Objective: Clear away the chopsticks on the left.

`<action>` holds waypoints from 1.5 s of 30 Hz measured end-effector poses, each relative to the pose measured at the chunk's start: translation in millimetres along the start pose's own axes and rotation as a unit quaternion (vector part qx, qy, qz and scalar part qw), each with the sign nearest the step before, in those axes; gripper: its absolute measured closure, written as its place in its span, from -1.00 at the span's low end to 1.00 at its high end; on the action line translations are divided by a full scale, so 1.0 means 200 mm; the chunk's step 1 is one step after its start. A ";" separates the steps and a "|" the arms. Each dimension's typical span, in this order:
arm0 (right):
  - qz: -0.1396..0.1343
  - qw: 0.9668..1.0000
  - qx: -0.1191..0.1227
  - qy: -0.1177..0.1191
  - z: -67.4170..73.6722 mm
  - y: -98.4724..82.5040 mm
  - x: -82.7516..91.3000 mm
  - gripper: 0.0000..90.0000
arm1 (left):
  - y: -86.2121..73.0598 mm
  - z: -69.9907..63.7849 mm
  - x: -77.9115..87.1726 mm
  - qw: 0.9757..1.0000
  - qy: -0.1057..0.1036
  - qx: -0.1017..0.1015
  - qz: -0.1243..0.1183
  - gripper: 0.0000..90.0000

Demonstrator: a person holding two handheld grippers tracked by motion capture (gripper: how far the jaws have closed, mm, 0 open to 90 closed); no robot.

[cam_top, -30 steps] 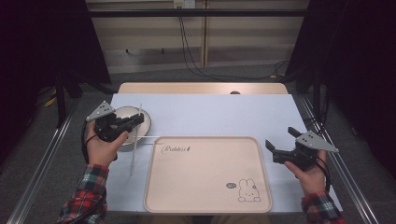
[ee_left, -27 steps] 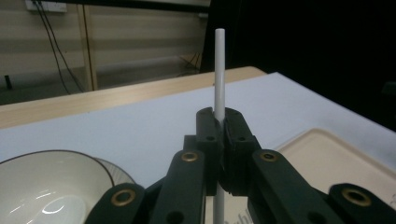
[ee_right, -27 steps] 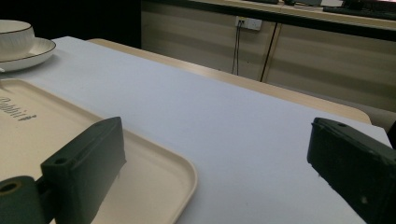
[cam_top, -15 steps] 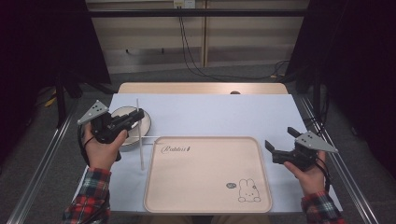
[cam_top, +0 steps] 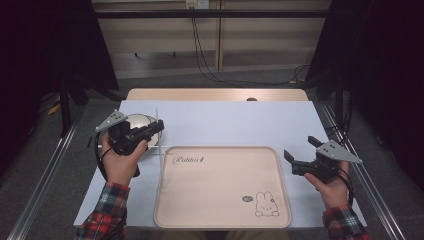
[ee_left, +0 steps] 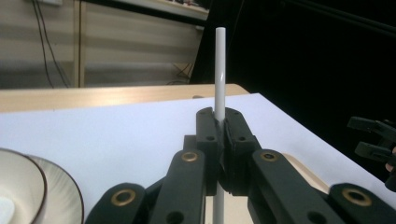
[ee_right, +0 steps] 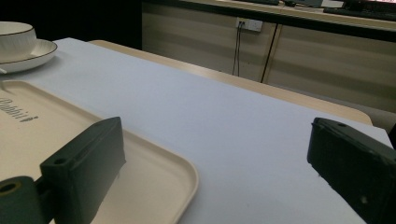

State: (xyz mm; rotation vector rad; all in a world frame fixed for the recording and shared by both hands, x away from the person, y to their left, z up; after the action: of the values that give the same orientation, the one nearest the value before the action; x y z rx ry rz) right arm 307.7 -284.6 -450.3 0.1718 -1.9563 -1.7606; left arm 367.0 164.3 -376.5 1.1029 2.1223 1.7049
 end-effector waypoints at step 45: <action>0.002 1.000 -0.002 0.002 -0.01 0.00 0.00 -0.92 | -0.38 0.05 -0.12 0.991 0.077 0.039 0.099 0.87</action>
State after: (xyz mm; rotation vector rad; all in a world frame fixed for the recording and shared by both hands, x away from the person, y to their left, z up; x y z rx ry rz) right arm 308.5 -285.5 -451.1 0.1694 -1.9479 -1.7597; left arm 357.7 152.2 -455.6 1.2802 2.2547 1.8636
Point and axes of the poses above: each handheld gripper's, and its own axes: x roughly backward along the jaws, y roughly out of its top, z roughly to its left, the point moved 6 cm from there along -x, roughly forward along the jaws, and after that the axes turned 4 degrees about y, right-handed, at the moved point
